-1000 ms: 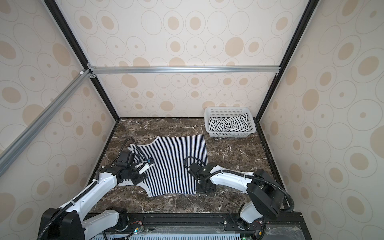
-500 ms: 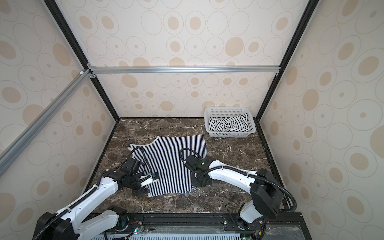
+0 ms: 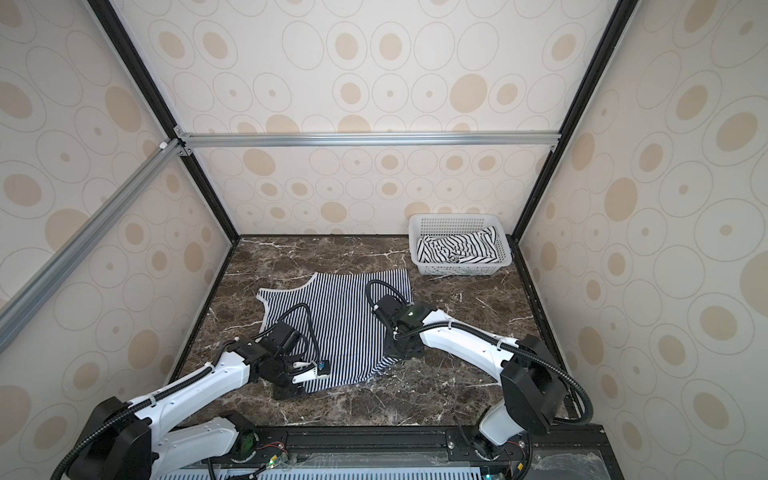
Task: Fold and stack tank tops
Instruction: Fold the tank top at the center of the table.
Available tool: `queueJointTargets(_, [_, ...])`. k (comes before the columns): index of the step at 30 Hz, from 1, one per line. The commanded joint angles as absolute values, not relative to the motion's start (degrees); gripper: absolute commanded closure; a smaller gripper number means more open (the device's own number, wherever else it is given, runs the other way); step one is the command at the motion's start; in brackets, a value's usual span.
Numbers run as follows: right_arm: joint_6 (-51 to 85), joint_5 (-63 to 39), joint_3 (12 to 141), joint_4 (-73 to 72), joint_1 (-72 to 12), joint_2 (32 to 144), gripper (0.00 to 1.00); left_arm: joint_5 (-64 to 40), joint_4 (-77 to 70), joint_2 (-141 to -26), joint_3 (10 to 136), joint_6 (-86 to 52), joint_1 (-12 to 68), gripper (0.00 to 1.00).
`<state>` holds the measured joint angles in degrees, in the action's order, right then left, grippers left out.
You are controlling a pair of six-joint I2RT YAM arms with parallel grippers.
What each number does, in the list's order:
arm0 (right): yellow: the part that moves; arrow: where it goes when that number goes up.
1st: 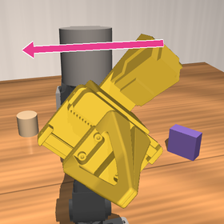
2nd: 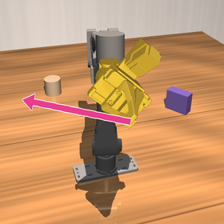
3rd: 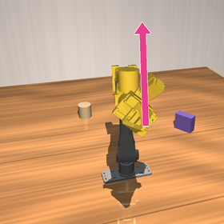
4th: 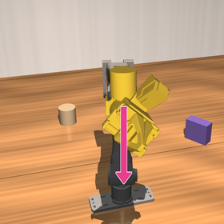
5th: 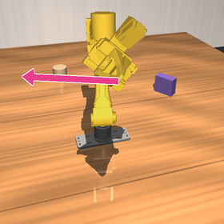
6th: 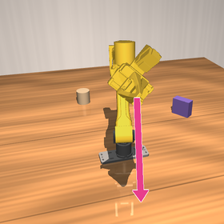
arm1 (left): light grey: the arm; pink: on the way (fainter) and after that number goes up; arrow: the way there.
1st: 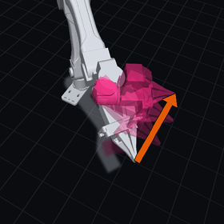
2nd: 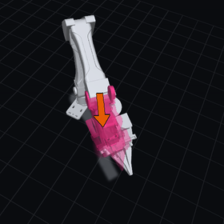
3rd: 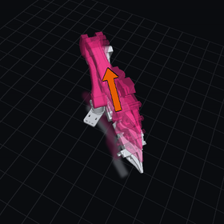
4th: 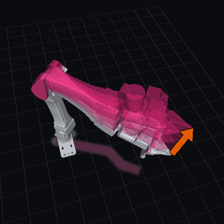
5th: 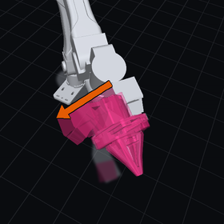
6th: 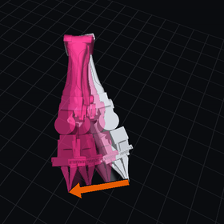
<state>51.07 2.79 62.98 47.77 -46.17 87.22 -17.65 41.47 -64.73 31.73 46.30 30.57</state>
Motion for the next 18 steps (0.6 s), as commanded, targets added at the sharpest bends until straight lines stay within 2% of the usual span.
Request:
queueJointTargets(1, [50.62, 2.12, 63.81, 47.63, -45.01, 87.85, 1.00, -17.52, 40.84, -65.21, 31.01, 46.85, 31.26, 0.48])
queueJointTargets(6, [49.84, 0.84, 63.20, 46.34, -43.39, 88.25, 1.00, -16.12, 39.73, -65.18, 29.67, 47.13, 31.46, 0.49])
queueJointTargets(10, [49.61, 0.53, 63.24, 46.07, -42.24, 88.81, 1.00, -16.22, 39.76, -65.72, 29.69, 47.02, 31.55, 0.65])
queueJointTargets(12, [49.44, 0.53, 63.22, 45.86, -41.89, 88.95, 1.00, -16.15, 39.94, -65.81, 29.88, 47.02, 31.63, 0.69])
queueJointTargets(18, [48.62, 0.35, 63.09, 45.79, -40.99, 89.42, 1.00, -15.75, 40.02, -66.50, 29.82, 47.78, 31.80, 0.71])
